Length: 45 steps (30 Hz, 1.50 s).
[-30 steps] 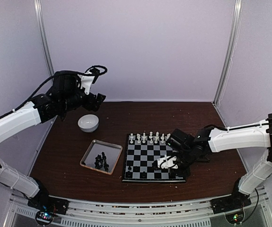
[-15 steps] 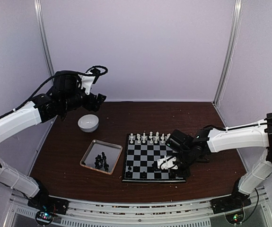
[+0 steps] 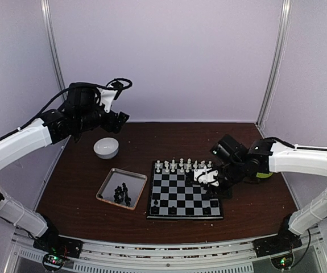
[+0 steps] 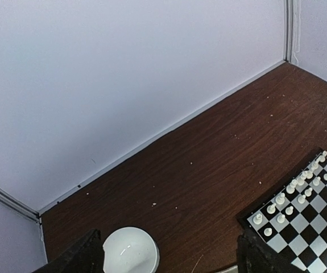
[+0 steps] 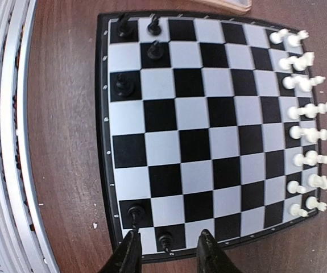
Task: Set up the chess pieces on the board
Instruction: Place the knight at b8, then pick up the pawn from the storage box.
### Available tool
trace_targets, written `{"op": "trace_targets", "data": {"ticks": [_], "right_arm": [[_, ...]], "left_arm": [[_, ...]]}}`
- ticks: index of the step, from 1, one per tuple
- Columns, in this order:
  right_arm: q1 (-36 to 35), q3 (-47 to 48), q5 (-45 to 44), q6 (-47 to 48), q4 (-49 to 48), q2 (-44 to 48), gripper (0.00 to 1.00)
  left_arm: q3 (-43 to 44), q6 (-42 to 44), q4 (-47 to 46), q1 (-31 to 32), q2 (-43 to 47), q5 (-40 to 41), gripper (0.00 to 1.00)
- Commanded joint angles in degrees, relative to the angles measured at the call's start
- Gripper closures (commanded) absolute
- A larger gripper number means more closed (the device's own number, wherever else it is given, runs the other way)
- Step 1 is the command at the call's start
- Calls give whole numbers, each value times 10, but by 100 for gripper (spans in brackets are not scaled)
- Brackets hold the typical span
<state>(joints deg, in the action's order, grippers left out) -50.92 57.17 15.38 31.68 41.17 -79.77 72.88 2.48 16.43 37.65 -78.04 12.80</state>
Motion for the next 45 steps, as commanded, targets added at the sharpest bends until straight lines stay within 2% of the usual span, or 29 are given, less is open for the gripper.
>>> {"op": "trace_targets", "data": {"ticks": [1, 3, 4, 5, 6, 7, 8, 9, 11, 13, 19, 24, 28, 29, 35, 45], "right_arm": [[45, 46, 26, -18, 33, 51, 66], [70, 48, 10, -26, 25, 81, 65], [87, 41, -15, -37, -4, 97, 60], [99, 28, -57, -53, -36, 110, 50], [107, 13, -141, -82, -71, 113, 19], [117, -2, -192, -87, -92, 106, 3], [130, -7, -221, -90, -95, 88, 0], [149, -4, -221, -104, -87, 62, 0], [189, 27, -150, -124, -47, 11, 0], [210, 46, -139, -122, -22, -13, 0], [213, 13, -94, -103, -55, 47, 1], [213, -2, -81, -83, -54, 62, 15], [213, 4, -69, -77, -44, 58, 20], [213, 4, -67, -76, -44, 58, 20], [213, 2, -61, -70, -38, 54, 22], [213, 0, -47, -59, -29, 48, 27]], "left_arm": [[45, -6, 59, 3, -34, 21, 19], [75, -25, 126, 3, -54, 7, 26], [85, -32, 160, 3, -63, -6, 31], [91, -41, 189, 2, -69, -16, 36], [90, -52, 213, 2, -73, -21, 40], [84, -64, 236, 2, -74, -23, 42], [75, -76, 246, 3, -73, -22, 44], [64, -86, 262, 3, -70, -19, 45], [39, -99, 287, 3, -65, -27, 46], [26, -106, 323, 3, -69, -44, 47], [-21, -133, 391, 2, -82, -88, 53], [-55, -162, 416, -3, -76, -107, 60], [-70, -187, 456, -6, -95, -108, 77], [-74, -193, 466, -6, -100, -103, 78], [-96, -222, 459, -12, -122, -91, 67], [-117, -204, 411, -26, -168, -90, 68]]}}
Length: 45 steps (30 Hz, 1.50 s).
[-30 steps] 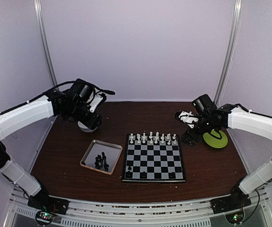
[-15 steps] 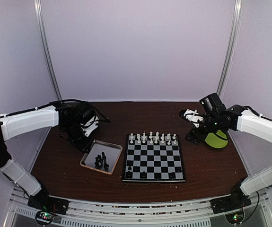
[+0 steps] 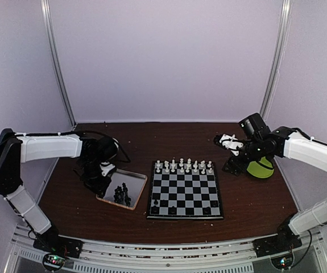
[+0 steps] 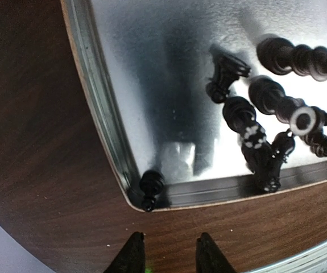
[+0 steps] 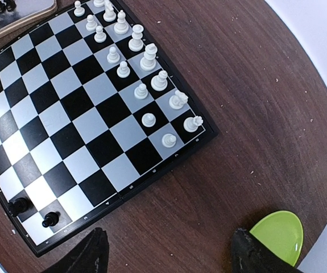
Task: Set up the chess pieces on the board
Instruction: Pick up the pawn from the storage box.
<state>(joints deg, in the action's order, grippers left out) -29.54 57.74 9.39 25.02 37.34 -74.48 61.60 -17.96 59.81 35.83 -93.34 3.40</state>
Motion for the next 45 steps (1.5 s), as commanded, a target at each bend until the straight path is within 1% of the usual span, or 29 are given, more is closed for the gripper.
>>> {"op": "trace_targets", "data": {"ticks": [1, 3, 10, 13, 18, 28, 31, 37, 42, 45], "right_arm": [[-1, -6, 13, 9, 9, -6, 27], [-1, -4, 12, 9, 11, -10, 28], [-1, -3, 26, 16, 20, -21, 33], [-1, 0, 28, 19, 24, -26, 34], [-1, 2, 30, 20, 26, -32, 35], [-1, 4, 33, 22, 31, -38, 38], [-1, 3, 32, 23, 31, -38, 38], [-1, 3, 30, 23, 33, -41, 39], [-1, 3, 27, 24, 32, -41, 40], [-1, 2, 24, 24, 32, -41, 40]], "left_arm": [[-4, 2, -26, -9, -19, 7, 68], [-5, 3, -29, -11, -27, 14, 69], [-7, 17, -45, -21, -45, 15, 78], [-8, 19, -45, -22, -52, 24, 80], [-11, 22, -44, -22, -59, 34, 81], [5, 36, -48, -22, -78, 37, 91], [18, 40, -46, -22, -71, 36, 96], [64, 49, -43, -22, -56, 26, 100], [139, 54, -14, -22, -52, 46, 100], [189, 58, -9, -17, -52, 19, 100]]}}
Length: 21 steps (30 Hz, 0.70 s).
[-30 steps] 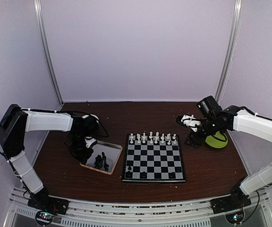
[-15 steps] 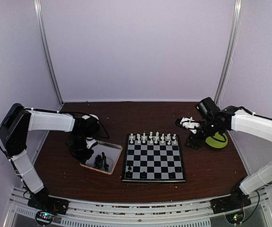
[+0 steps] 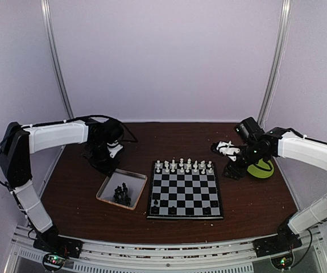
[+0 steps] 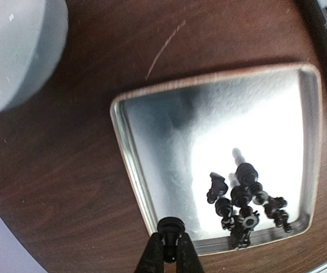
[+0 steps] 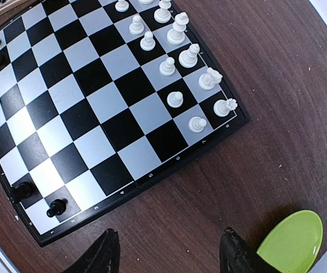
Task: Set up the chess pieces on the board
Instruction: Pick up the pawn from the storage box, then place the pawn at f7.
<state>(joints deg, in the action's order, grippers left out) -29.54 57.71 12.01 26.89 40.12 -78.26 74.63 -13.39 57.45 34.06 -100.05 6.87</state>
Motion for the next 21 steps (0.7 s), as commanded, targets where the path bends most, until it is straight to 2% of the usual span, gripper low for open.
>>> {"op": "trace_targets", "data": {"ticks": [1, 7, 11, 21], "right_arm": [[-1, 2, -4, 6, 4, -3, 40], [-1, 3, -11, 6, 1, -9, 41], [-1, 6, -11, 8, 5, -10, 42], [-1, 4, -26, 11, 2, -8, 41]], "left_arm": [[75, 16, 13, 6, 13, -30, 100], [168, 32, -5, 70, -26, -104, 100], [196, 43, -39, 109, -54, -171, 100], [231, 117, -44, 181, -130, -220, 100]]}}
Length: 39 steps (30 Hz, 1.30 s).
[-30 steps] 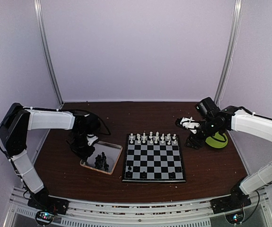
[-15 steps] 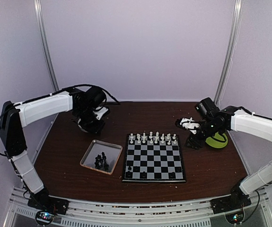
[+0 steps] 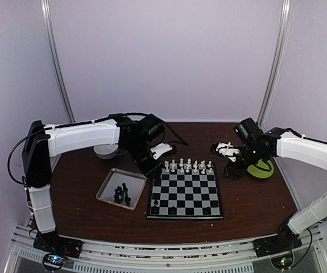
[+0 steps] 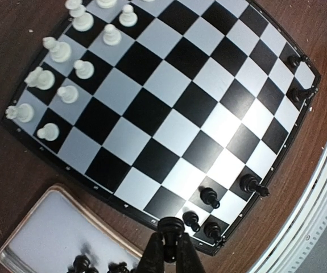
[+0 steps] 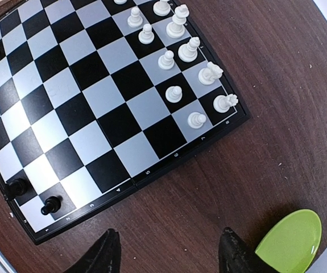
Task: Set up the chess pieces on the board
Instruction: Place the pawn at f7.
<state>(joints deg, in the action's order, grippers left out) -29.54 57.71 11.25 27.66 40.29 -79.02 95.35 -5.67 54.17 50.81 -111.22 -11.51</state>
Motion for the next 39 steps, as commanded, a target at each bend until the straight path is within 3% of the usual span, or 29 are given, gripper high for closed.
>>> {"op": "trace_targets", "data": {"ticks": [1, 15, 39], "right_arm": [[-1, 3, -20, 3, -1, -1, 41], [2, -4, -62, 3, -7, 9, 41], [14, -9, -76, 2, -14, 10, 41]], "left_arm": [[27, 44, -11, 18, -26, -39, 100], [57, 109, -12, 74, -92, -21, 98], [85, 147, 10, 100, -145, 3, 96]]}}
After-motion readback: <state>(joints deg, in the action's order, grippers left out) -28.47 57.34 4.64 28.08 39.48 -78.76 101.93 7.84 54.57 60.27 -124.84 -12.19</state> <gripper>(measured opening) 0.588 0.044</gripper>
